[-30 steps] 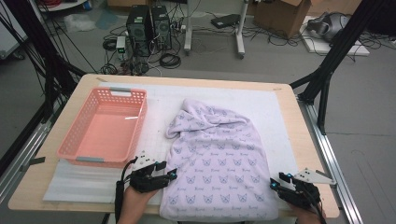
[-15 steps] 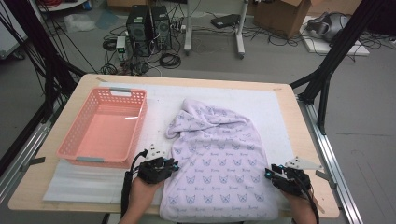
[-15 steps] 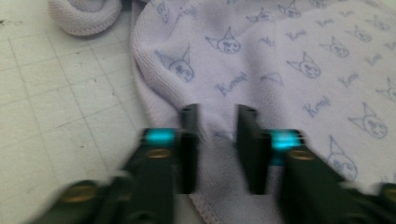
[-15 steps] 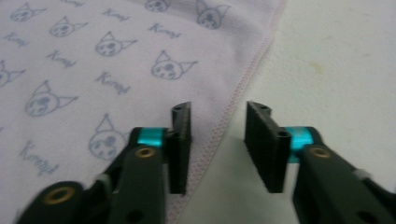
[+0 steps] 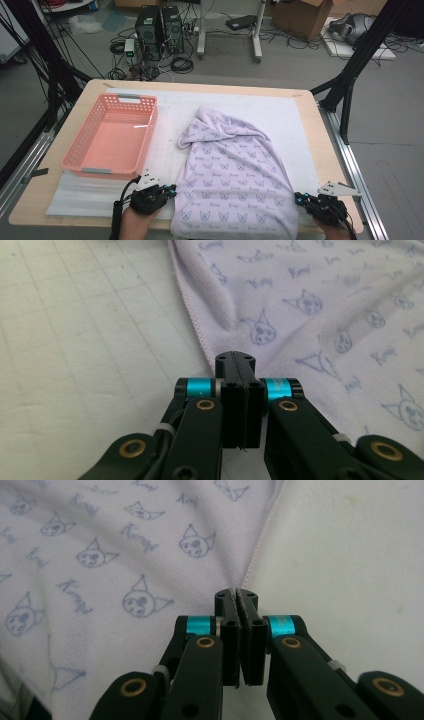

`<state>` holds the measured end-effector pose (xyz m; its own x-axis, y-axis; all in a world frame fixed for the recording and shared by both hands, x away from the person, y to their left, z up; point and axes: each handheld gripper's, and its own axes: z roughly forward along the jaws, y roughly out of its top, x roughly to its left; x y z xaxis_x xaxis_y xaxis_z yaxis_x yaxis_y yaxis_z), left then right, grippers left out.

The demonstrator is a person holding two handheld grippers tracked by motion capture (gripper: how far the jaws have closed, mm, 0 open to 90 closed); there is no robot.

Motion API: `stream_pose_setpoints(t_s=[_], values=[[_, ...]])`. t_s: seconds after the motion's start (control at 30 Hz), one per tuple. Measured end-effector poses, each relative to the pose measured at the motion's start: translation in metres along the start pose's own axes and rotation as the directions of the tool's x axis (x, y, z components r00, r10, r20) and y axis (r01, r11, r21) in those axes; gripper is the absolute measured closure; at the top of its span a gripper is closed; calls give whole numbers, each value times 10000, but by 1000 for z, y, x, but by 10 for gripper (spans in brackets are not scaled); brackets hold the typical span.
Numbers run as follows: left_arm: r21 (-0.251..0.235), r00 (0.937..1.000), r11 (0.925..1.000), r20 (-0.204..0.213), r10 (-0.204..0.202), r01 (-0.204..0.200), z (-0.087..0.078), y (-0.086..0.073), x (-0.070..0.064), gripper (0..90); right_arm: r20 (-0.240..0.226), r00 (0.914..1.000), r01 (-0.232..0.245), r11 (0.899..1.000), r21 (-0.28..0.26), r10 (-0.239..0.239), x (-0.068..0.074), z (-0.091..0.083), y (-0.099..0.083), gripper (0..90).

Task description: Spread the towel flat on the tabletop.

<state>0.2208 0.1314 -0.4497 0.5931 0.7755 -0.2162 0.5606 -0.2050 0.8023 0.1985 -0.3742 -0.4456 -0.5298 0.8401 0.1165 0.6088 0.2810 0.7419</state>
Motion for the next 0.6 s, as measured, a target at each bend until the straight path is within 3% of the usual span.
stream_pose_setpoints(t_s=[0.07, 0.13, 0.17, 0.3, 0.43, 0.6], values=[[-406, 9999, 9991, -60, -85, 82, 5, 7, 3, 682, -76, 10000, -54, 9998, -171, 52, -1, -1, 0, 876], [-434, 10000, 9990, 20, -71, 72, 9, 11, 5, 644, -87, 9999, -83, 9997, -236, 81, -1, 0, 2, 846], [-501, 10000, 9987, -2, -34, 34, 13, 14, 6, 585, 102, 9999, -92, 9991, -417, 97, -1, 2, 5, 758], [-375, 10000, 9993, -46, 56, -58, 29, 28, 16, 568, 397, 9992, -64, 9966, -817, 97, -1, 7, 14, 657], [52, 9997, 9998, -100, -211, 211, 47, 38, 24, 634, 551, 9985, 88, 9957, -926, -37, -3, 13, 19, 644], [257, 9987, 9996, -502, 81, -68, 59, 47, 26, 660, 633, 9980, -43, 9968, -800, 94, -12, 24, 26, 636]])
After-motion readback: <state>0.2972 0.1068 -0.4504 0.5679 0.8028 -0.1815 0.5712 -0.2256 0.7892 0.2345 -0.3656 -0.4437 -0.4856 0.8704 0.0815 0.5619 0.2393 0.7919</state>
